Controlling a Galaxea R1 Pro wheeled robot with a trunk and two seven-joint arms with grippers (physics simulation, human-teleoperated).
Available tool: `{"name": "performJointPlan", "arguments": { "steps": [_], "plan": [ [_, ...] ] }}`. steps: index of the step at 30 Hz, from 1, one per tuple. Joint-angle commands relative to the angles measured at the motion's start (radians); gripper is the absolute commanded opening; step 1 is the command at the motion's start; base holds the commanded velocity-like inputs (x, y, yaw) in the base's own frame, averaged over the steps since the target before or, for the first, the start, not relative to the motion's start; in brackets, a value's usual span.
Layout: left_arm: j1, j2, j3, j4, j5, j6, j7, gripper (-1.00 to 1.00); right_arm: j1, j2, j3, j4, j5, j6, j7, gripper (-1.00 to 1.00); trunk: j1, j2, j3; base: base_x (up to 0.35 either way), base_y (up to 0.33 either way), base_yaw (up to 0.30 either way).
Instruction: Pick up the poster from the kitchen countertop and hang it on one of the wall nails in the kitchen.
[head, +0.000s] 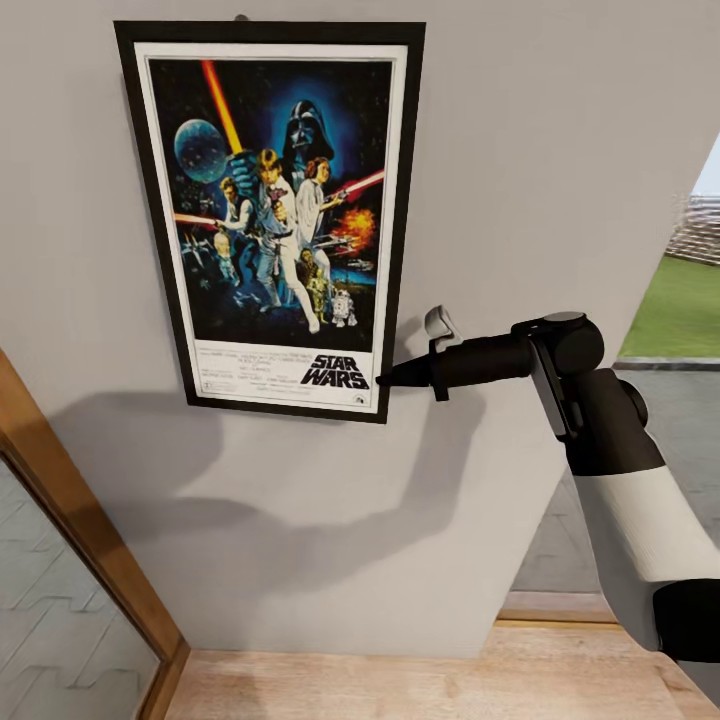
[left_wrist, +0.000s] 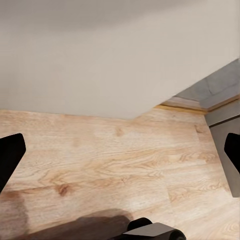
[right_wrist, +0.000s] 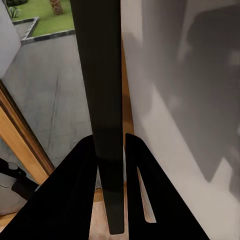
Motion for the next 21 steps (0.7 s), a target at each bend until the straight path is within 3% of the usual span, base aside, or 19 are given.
{"name": "performJointPlan", "arguments": {
  "steps": [1, 21],
  "plan": [
    [-0.001, 0.0, -0.008, 0.0, 0.008, -0.005, -0.002, 1.0, -0.001, 0.0, 0.001, 0.0, 0.001, 0.012, 0.005, -1.0, 0.001, -0.002, -0.002, 0.0, 0.0, 0.0],
    [-0.001, 0.012, -0.011, 0.0, 0.008, -0.005, -0.002, 1.0, -0.001, 0.0, 0.001, -0.001, -0.001, 0.012, 0.002, -1.0, 0.001, -0.002, -0.002, 0.0, 0.0, 0.0]
  ]
}}
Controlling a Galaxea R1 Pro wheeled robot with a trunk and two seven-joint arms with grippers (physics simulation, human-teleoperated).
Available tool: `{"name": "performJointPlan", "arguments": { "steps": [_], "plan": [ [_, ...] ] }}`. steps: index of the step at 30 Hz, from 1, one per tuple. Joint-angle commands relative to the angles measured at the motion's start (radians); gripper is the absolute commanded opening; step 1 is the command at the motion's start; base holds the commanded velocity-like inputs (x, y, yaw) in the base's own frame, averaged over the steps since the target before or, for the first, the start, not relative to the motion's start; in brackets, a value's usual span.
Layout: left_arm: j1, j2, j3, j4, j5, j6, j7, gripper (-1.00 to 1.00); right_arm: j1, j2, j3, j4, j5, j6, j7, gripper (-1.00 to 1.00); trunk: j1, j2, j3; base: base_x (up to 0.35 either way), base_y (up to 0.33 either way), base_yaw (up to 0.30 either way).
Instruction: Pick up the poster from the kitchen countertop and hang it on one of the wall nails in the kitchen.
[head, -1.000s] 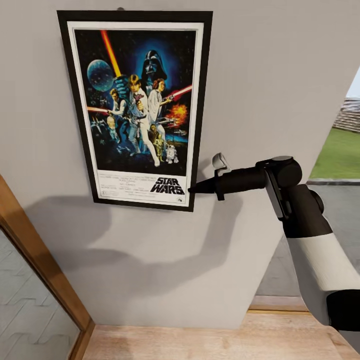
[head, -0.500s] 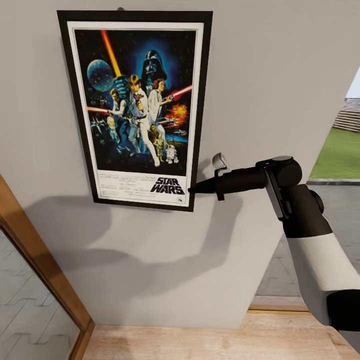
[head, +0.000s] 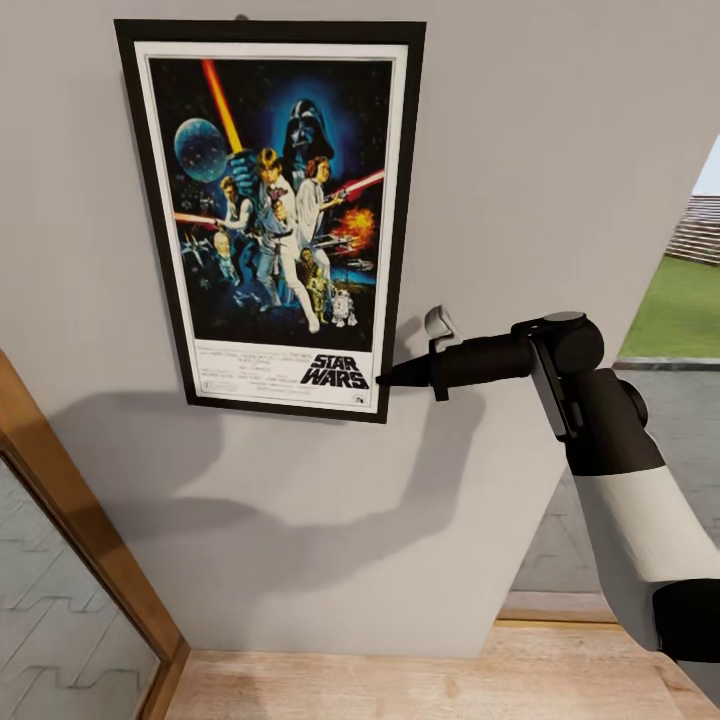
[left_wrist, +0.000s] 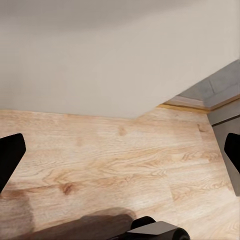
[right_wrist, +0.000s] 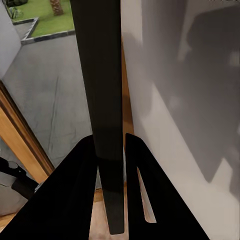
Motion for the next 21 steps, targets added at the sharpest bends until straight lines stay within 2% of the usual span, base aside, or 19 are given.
{"name": "performJointPlan", "arguments": {
  "steps": [1, 21],
  "plan": [
    [-0.001, 0.0, -0.008, 0.0, 0.008, -0.005, -0.002, 1.0, -0.001, 0.0, 0.0, -0.001, 0.001, 0.012, 0.005, -1.0, 0.001, -0.002, -0.002, 0.0, 0.0, 0.0],
    [-0.001, 0.0, -0.009, 0.0, 0.008, -0.005, -0.002, 1.0, -0.001, 0.0, -0.004, -0.002, 0.001, 0.013, 0.004, -1.0, 0.001, -0.002, -0.002, 0.0, 0.0, 0.0]
  ]
}}
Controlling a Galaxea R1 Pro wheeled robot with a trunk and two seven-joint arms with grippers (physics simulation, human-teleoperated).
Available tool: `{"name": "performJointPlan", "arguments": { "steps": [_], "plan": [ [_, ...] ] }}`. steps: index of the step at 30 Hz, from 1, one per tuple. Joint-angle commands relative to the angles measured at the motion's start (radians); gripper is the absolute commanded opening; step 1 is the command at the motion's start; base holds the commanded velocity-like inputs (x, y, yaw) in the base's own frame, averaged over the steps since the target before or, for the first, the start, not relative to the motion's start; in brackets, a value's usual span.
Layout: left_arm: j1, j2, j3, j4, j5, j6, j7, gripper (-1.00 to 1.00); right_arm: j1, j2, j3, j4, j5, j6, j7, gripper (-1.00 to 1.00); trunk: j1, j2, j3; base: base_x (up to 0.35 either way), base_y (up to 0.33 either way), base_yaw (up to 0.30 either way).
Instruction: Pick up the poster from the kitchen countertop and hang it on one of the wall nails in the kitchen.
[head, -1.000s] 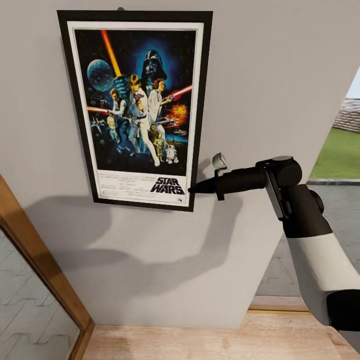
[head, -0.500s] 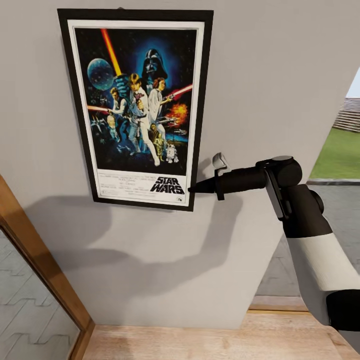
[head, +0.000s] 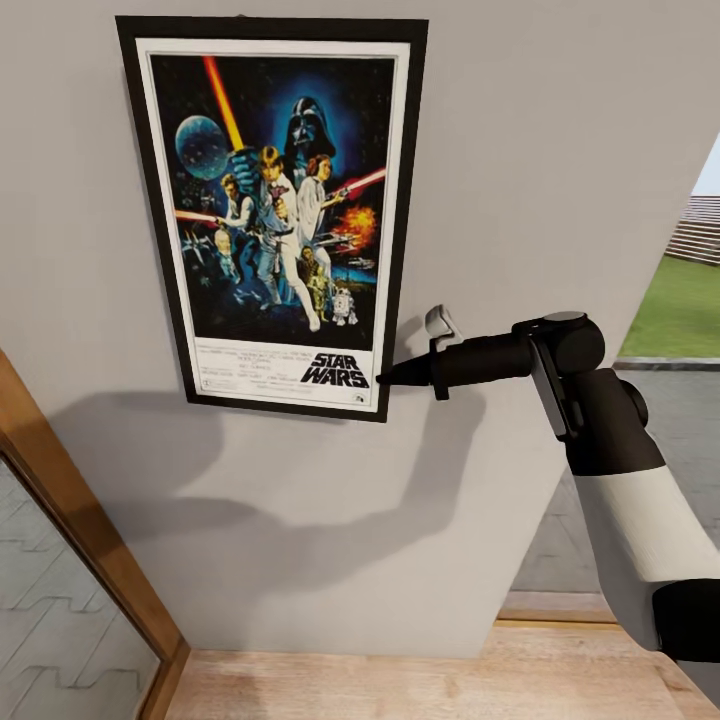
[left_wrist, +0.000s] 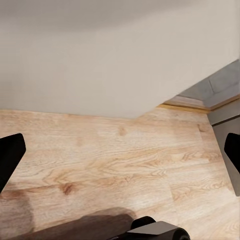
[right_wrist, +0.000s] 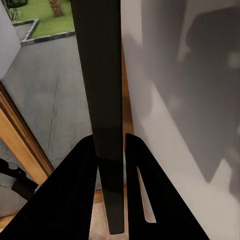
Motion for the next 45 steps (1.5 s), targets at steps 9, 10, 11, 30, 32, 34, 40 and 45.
{"name": "performJointPlan", "arguments": {
  "steps": [9, 10, 11, 30, 32, 34, 40, 45],
  "plan": [
    [-0.001, 0.0, -0.008, 0.0, 0.008, -0.005, -0.002, 1.0, -0.001, 0.0, 0.001, 0.0, 0.001, 0.013, 0.005, -1.0, 0.001, -0.002, -0.002, 0.0, 0.0, 0.0],
    [-0.001, 0.0, -0.008, 0.0, 0.008, -0.005, -0.002, 1.0, -0.001, 0.0, 0.001, 0.0, 0.001, 0.013, 0.005, -1.0, 0.001, -0.002, -0.002, 0.0, 0.0, 0.0],
    [-0.001, 0.0, -0.008, 0.0, 0.008, -0.005, -0.002, 1.0, -0.001, 0.0, 0.001, 0.0, 0.001, 0.013, 0.005, -1.0, 0.001, -0.002, -0.002, 0.0, 0.0, 0.0],
    [-0.001, 0.0, -0.008, 0.0, 0.008, -0.005, -0.002, 1.0, -0.001, 0.001, -0.003, 0.0, 0.001, 0.015, 0.002, -1.0, 0.001, -0.002, -0.002, 0.0, 0.0, 0.0],
    [-0.001, 0.001, -0.008, 0.0, 0.008, -0.005, -0.002, 1.0, -0.001, 0.001, -0.003, 0.0, 0.001, 0.015, 0.002, -1.0, 0.001, -0.002, -0.002, 0.0, 0.0, 0.0],
    [-0.001, 0.0, -0.008, 0.0, 0.008, -0.005, -0.002, 1.0, -0.001, 0.001, -0.002, 0.0, 0.001, 0.015, 0.002, -1.0, 0.001, -0.002, -0.002, 0.0, 0.0, 0.0],
    [-0.001, 0.0, -0.008, 0.0, 0.008, -0.005, -0.002, 1.0, -0.001, 0.001, -0.003, 0.0, 0.001, 0.017, 0.002, -1.0, 0.001, -0.002, -0.002, 0.0, 0.0, 0.0],
    [-0.001, 0.001, -0.008, 0.0, 0.008, -0.005, -0.002, 1.0, -0.001, 0.001, -0.004, 0.0, 0.001, 0.017, 0.002, -1.0, 0.001, -0.002, -0.002, 0.0, 0.0, 0.0]
  ]
}}
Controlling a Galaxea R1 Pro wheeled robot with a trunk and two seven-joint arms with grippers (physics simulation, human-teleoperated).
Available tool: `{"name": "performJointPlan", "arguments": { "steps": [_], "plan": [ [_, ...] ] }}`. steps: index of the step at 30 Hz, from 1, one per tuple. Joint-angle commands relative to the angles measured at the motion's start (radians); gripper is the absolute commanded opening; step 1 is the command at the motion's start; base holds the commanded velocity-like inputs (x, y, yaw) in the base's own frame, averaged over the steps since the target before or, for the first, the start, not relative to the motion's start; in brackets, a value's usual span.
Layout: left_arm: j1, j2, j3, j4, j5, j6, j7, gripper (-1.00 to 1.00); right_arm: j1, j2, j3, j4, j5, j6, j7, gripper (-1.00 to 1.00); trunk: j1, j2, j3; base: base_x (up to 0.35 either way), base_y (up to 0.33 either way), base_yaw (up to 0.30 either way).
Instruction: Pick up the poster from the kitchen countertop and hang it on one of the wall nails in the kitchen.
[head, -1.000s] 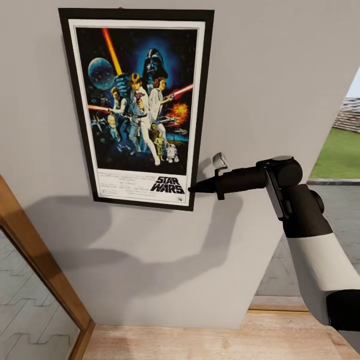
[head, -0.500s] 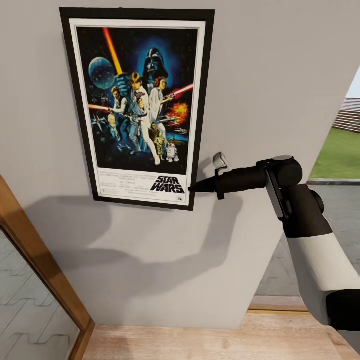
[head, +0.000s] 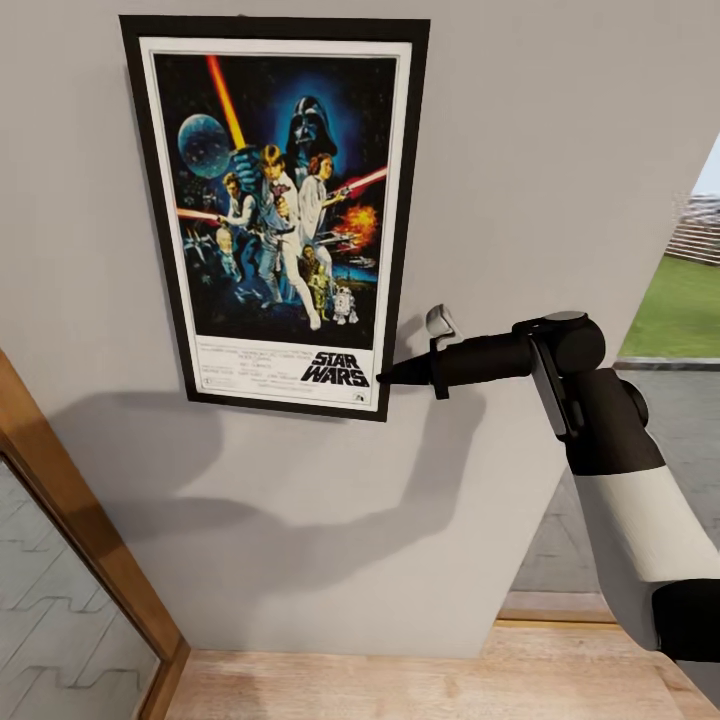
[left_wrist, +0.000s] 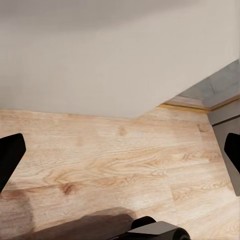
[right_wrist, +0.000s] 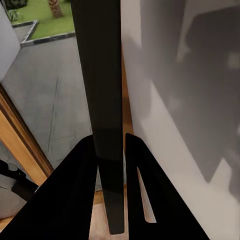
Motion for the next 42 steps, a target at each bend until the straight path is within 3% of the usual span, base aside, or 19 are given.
{"name": "performJointPlan", "arguments": {
  "steps": [1, 42],
  "plan": [
    [-0.001, 0.0, -0.009, 0.0, 0.008, -0.005, -0.002, 1.0, -0.001, 0.0, 0.001, 0.0, 0.001, 0.012, 0.005, -1.0, 0.001, -0.002, -0.002, 0.0, 0.0, 0.0],
    [-0.001, 0.001, -0.008, 0.0, 0.009, -0.005, -0.002, 1.0, -0.014, 0.003, 0.002, -0.002, 0.001, 0.056, 0.003, -1.0, 0.001, -0.002, -0.002, 0.0, 0.0, 0.0]
  ]
}}
